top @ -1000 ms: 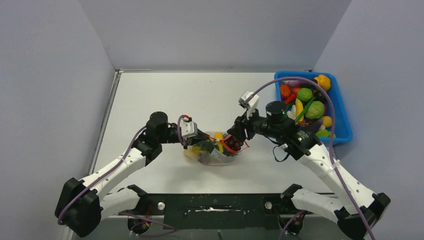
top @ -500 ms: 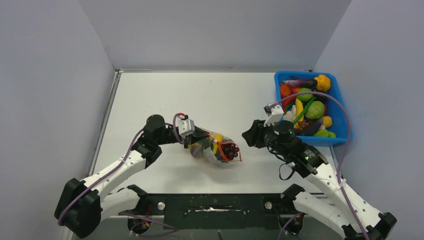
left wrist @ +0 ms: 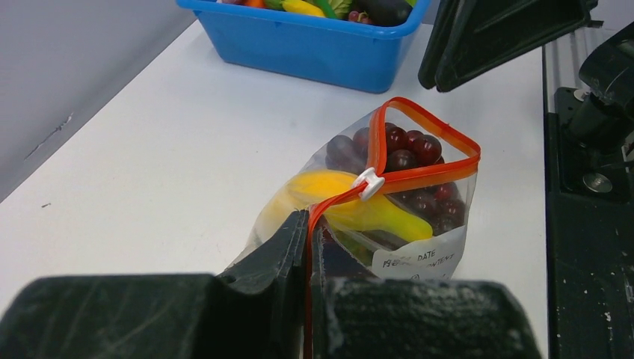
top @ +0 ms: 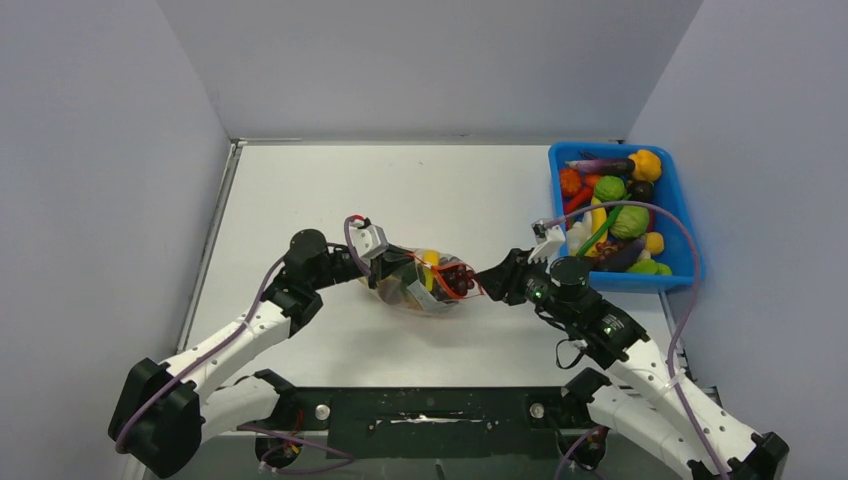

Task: Place the food in the zip-top bag and seal the zipper
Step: Adjust the zipper food storage bag at the center of the board.

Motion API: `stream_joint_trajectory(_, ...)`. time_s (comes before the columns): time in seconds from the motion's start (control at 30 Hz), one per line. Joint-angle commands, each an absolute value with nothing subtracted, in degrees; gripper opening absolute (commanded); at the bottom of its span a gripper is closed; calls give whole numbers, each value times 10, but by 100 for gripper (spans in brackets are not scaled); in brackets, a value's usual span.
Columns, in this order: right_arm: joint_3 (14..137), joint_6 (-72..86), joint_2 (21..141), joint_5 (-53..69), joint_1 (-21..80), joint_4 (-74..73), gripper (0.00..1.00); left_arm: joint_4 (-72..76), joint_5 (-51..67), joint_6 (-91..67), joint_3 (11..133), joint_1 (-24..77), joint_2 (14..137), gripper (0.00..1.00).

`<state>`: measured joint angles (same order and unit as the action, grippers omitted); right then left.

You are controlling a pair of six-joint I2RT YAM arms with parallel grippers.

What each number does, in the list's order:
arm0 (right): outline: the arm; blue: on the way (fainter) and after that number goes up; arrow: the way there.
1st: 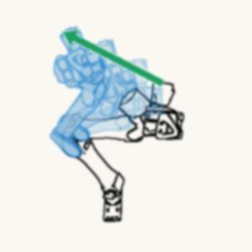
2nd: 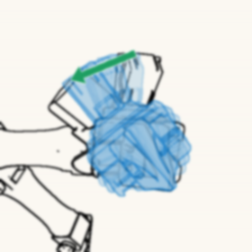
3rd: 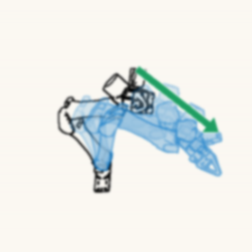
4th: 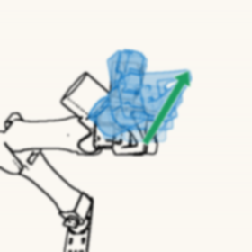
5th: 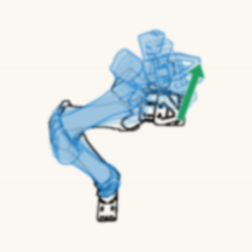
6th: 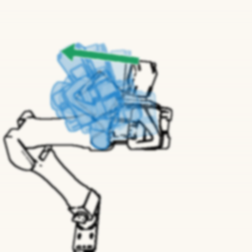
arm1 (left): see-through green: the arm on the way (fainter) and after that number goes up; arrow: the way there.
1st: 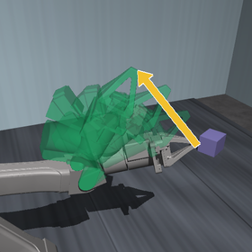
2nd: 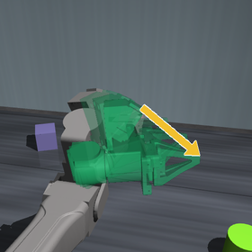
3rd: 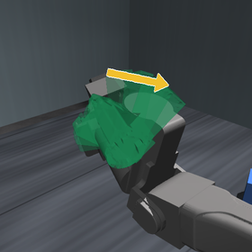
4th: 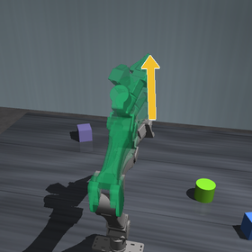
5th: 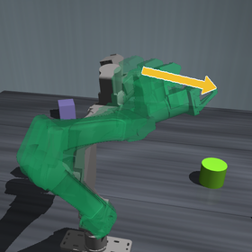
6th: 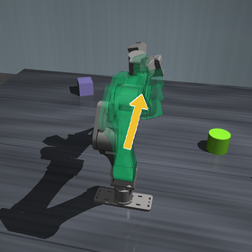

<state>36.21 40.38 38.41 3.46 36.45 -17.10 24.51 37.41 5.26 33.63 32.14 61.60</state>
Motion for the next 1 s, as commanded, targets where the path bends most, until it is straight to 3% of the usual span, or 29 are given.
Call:
stream_joint_trajectory(0.0,339,439,397,52,366,-99,36,323,360,39,350,319,594,0)
stream_joint_trajectory(0.3,311,446,417,46,365,-89,37,317,351,40,345,319,583,0)
stream_joint_trajectory(0.53,318,437,434,32,364,-92,26,320,344,39,342,318,578,0)
stream_joint_trajectory(0.67,327,419,437,32,364,-78,0,342,339,27,335,315,582,0)
stream_joint_trajectory(0.83,485,319,438,13,364,-145,0,347,339,-4,358,310,568,0)
stream_joint_trajectory(0.97,482,312,452,71,366,-104,0,344,332,-8,339,311,594,0)
